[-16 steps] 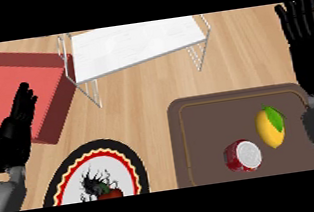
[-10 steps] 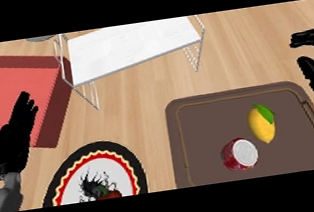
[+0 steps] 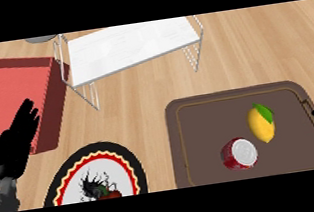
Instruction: Pick the can from the tray and place it in the tiered shelf
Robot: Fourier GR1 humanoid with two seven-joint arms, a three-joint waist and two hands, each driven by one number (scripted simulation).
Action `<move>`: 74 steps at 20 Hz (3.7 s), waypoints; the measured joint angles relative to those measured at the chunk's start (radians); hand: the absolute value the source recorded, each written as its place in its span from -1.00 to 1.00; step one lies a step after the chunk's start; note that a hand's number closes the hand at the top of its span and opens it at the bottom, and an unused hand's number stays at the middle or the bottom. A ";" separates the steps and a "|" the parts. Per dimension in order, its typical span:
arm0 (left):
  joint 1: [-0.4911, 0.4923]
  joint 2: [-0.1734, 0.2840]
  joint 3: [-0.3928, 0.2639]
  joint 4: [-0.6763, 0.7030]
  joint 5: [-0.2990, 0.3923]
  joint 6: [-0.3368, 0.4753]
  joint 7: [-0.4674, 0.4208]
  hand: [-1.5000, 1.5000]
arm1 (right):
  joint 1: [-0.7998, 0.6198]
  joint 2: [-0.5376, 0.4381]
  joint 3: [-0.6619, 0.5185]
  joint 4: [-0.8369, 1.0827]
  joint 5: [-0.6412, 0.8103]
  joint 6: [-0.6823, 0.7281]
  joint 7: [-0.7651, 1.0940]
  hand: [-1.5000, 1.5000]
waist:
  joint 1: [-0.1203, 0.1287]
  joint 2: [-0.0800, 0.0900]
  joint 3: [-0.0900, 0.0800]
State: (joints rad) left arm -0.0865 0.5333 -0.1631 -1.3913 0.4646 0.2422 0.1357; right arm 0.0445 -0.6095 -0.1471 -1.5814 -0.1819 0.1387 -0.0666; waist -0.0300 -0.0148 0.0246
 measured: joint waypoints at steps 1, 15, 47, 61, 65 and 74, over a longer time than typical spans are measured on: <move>0.005 -0.005 -0.002 -0.003 -0.003 0.001 0.001 0.00 | 0.013 -0.016 0.000 -0.010 -0.012 0.034 -0.007 -1.00 | 0.000 -0.002 0.001; 0.078 -0.016 -0.002 -0.069 -0.023 -0.003 0.072 0.00 | 0.148 -0.226 0.013 -0.379 -0.127 0.257 0.245 -1.00 | 0.006 -0.006 -0.006; 0.065 -0.088 0.027 -0.069 -0.087 -0.053 0.109 0.00 | -0.148 -0.080 0.604 -0.622 0.381 -0.005 1.099 -1.00 | 0.037 0.001 -0.004; 0.078 -0.113 0.059 -0.084 -0.115 -0.069 0.110 0.00 | -0.138 0.042 0.723 -0.493 0.609 -0.035 1.100 -1.00 | 0.034 0.002 -0.005; 0.071 -0.121 0.069 -0.068 -0.119 -0.082 0.112 0.00 | -0.144 0.064 0.719 -0.423 0.654 -0.040 1.075 -1.00 | 0.033 0.001 -0.002; 0.075 -0.139 0.086 -0.076 -0.138 -0.095 0.117 0.00 | -0.144 0.143 0.716 -0.325 0.724 -0.082 0.996 -1.00 | 0.033 0.001 -0.003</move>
State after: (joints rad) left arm -0.0117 0.3941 -0.0766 -1.4673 0.3269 0.1472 0.2528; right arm -0.0994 -0.4661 0.5692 -1.9060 0.5426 0.0568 0.9294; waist 0.0035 -0.0140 0.0220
